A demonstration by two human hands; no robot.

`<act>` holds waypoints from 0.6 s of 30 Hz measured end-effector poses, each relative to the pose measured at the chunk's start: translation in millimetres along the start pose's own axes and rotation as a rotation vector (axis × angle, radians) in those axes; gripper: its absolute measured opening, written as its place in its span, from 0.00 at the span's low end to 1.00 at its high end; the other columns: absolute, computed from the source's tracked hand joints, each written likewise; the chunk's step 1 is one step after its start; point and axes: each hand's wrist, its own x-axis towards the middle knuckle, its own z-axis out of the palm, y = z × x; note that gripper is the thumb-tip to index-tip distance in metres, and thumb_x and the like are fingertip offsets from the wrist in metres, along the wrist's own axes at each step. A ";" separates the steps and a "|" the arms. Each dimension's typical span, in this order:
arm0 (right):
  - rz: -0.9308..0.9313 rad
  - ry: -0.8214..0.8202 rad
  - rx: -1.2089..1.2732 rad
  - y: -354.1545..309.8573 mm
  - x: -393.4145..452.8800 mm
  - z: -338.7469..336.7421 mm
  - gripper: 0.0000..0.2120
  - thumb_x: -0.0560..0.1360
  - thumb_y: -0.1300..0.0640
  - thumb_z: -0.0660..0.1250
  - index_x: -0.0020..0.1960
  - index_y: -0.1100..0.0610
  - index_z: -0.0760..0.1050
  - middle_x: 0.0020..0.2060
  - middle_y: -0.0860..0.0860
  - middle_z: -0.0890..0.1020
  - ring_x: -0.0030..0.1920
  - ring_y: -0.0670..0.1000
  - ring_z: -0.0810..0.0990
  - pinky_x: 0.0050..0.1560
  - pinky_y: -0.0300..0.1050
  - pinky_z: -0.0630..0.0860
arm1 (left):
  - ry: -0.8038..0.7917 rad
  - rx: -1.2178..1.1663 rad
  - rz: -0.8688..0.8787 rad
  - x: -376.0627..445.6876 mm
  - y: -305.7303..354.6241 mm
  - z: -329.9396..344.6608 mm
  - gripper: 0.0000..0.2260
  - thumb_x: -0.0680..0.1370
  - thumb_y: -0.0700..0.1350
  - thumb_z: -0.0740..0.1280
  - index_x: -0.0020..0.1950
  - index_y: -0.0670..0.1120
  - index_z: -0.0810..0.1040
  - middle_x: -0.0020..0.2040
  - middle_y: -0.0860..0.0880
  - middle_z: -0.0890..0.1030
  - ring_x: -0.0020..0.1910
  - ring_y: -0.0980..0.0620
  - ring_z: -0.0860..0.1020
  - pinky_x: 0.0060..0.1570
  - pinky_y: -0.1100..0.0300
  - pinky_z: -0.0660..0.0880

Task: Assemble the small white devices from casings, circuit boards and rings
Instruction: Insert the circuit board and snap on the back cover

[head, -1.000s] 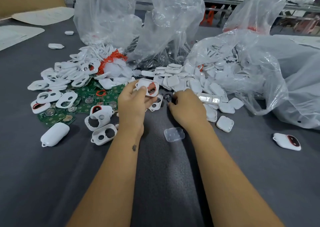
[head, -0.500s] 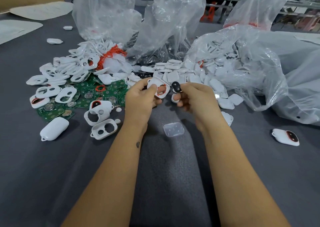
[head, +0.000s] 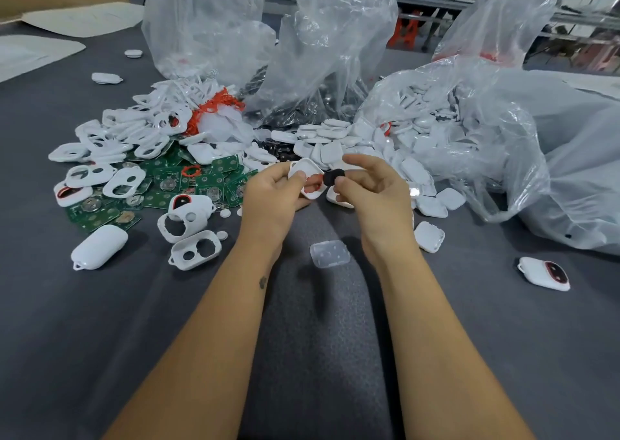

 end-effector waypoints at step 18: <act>-0.170 0.097 -0.430 6.7 -3.2 9.6 0.04 0.73 0.63 0.71 0.44 0.55 0.82 0.46 0.51 0.81 0.47 0.47 0.79 0.53 0.44 0.75 | -0.076 -0.045 -0.055 -4.6 0.6 3.2 0.08 0.80 0.36 0.63 0.55 0.37 0.80 0.48 0.40 0.85 0.46 0.48 0.85 0.43 0.61 0.80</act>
